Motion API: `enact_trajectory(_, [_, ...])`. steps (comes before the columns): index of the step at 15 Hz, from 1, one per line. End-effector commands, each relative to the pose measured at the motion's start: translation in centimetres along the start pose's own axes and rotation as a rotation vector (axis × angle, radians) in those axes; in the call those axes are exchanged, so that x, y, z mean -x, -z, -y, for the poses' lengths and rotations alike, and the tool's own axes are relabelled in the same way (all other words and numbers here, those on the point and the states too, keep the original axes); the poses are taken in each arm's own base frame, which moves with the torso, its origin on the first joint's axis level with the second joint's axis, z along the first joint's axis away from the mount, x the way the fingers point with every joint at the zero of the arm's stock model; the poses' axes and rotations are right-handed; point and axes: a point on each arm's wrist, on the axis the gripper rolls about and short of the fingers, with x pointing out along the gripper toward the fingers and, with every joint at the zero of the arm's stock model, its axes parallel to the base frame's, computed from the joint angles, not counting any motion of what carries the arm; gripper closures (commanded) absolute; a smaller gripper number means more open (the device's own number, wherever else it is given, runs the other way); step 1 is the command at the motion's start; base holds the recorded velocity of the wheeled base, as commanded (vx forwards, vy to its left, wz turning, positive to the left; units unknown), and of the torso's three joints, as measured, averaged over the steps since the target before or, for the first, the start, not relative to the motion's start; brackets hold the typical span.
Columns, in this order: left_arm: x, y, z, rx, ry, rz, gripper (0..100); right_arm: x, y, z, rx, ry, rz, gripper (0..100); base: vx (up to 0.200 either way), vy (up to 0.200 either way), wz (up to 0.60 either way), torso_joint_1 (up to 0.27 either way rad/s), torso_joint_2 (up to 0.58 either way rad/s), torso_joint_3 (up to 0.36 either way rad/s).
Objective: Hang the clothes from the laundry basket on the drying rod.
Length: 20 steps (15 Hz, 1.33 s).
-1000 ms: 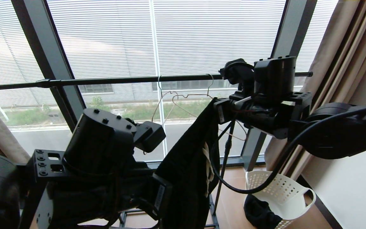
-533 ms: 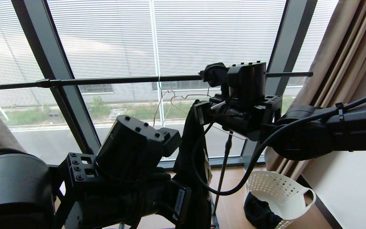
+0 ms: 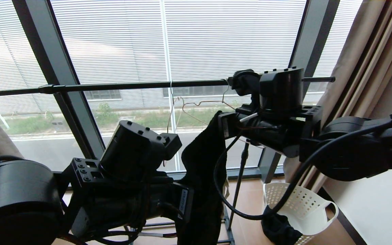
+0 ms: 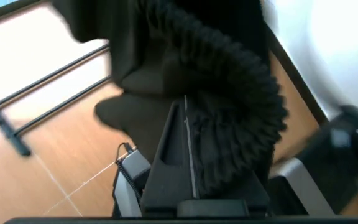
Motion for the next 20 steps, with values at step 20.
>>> enact_trajectory(20, [-2.5, -6.4, -4.2, 0.02, -0.115, 0.163, 100, 9.2, 4.8, 5.2, 0.071, 0.086, -0.218, 100, 0.0, 0.0, 0.0, 0.0, 0.0, 0.0])
